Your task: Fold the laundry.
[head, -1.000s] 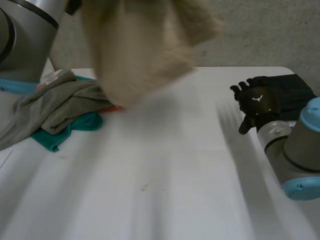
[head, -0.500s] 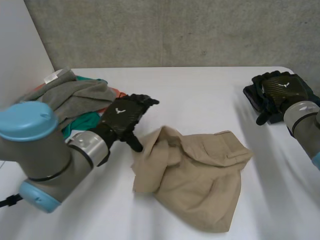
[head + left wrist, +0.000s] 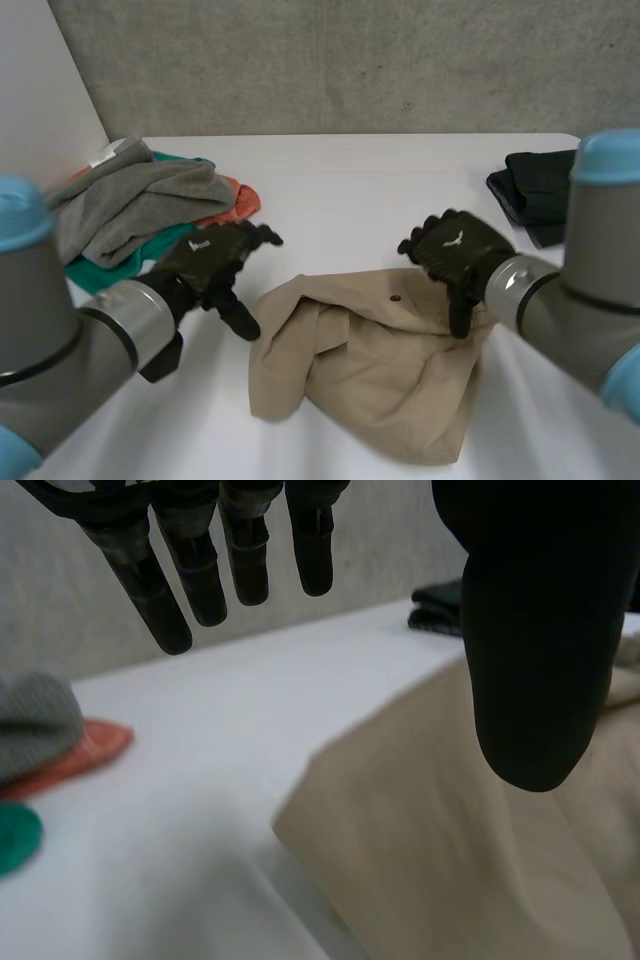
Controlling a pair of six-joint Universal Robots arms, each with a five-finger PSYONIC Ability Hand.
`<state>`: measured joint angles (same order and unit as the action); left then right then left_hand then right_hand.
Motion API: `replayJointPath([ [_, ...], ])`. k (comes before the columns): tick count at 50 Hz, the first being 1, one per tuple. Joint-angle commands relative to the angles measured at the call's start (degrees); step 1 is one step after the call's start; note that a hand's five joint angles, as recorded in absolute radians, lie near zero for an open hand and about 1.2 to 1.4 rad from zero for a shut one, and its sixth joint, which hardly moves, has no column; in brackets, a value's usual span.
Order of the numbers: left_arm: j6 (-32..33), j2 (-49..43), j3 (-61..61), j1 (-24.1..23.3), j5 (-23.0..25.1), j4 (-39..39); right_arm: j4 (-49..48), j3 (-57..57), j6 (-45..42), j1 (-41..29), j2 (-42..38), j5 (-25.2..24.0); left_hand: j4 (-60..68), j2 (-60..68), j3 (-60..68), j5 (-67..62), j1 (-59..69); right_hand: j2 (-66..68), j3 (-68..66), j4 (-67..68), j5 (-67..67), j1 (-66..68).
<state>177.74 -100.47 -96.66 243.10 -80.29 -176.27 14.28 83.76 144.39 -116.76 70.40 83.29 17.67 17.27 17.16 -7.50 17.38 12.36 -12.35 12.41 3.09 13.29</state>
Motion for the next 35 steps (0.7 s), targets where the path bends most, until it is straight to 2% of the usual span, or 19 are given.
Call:
replayJointPath([
  [1,-3.19,-7.98,2.26,-1.84,-4.7,-2.76,-11.46,4.39,-3.23,-2.34,-4.39,4.33,3.98,4.37,4.48,-4.14,4.26,8.56,-8.58,8.51,7.83,7.63],
  [7,-4.85,-15.62,6.91,-1.49,-4.53,-2.86,-16.12,4.13,-5.61,-2.42,-8.61,6.01,11.18,11.57,11.68,-11.34,11.47,12.27,-12.29,12.22,11.54,11.34],
  [10,-5.65,-17.65,8.5,-1.31,-3.74,-1.01,-16.13,3.08,-6.05,-2.16,-10.46,6.53,15.9,16.3,16.41,-16.07,16.19,22.5,-22.52,22.45,21.77,21.58],
  [11,-6.17,-18.62,9.81,-1.4,-2.95,0.56,-16.13,2.73,-6.05,-2.07,-10.81,6.62,27.91,28.31,28.42,-28.08,28.2,26.36,-26.38,26.31,25.63,25.43],
  [12,-6.18,-19.06,10.35,-1.4,-2.69,1.19,-16.47,2.03,-6.05,-1.9,-11.34,6.71,34.36,34.76,34.87,-34.53,34.65,41.72,-41.74,41.67,40.99,40.79],
  [15,-6.09,-20.29,12.9,-1.4,-1.19,3.21,-17.87,0.45,-6.05,-1.55,-12.04,6.62,60.1,60.5,60.61,-60.27,60.39,67.53,-67.55,67.48,66.8,66.6],
  [21,-3.72,-21.53,19.4,-0.88,-1.45,3.04,-24.2,-2.11,-5.96,-1.54,-12.05,6.45,62.33,62.73,62.84,-62.5,62.62,67.64,-67.65,67.59,66.91,66.71],
  [26,1.98,-18.9,28.17,0.44,-3.55,2.6,-31.76,-3.95,-5.26,-1.63,-8.89,5.83,62.33,62.73,62.84,-62.5,62.62,67.64,-67.65,67.59,66.91,66.71],
  [30,4.45,-13.55,32.31,2.11,-4.0,0.85,-35.19,-5.36,-3.59,-1.55,-3.18,5.57,62.33,62.73,62.84,-62.5,62.62,67.64,-67.65,67.59,66.91,66.71],
  [35,4.37,-5.8,33.12,2.91,-1.28,-2.41,-33.89,-7.47,-0.69,-0.84,6.49,3.73,62.33,62.73,62.84,-62.5,62.62,67.64,-67.65,67.59,66.91,66.71],
])
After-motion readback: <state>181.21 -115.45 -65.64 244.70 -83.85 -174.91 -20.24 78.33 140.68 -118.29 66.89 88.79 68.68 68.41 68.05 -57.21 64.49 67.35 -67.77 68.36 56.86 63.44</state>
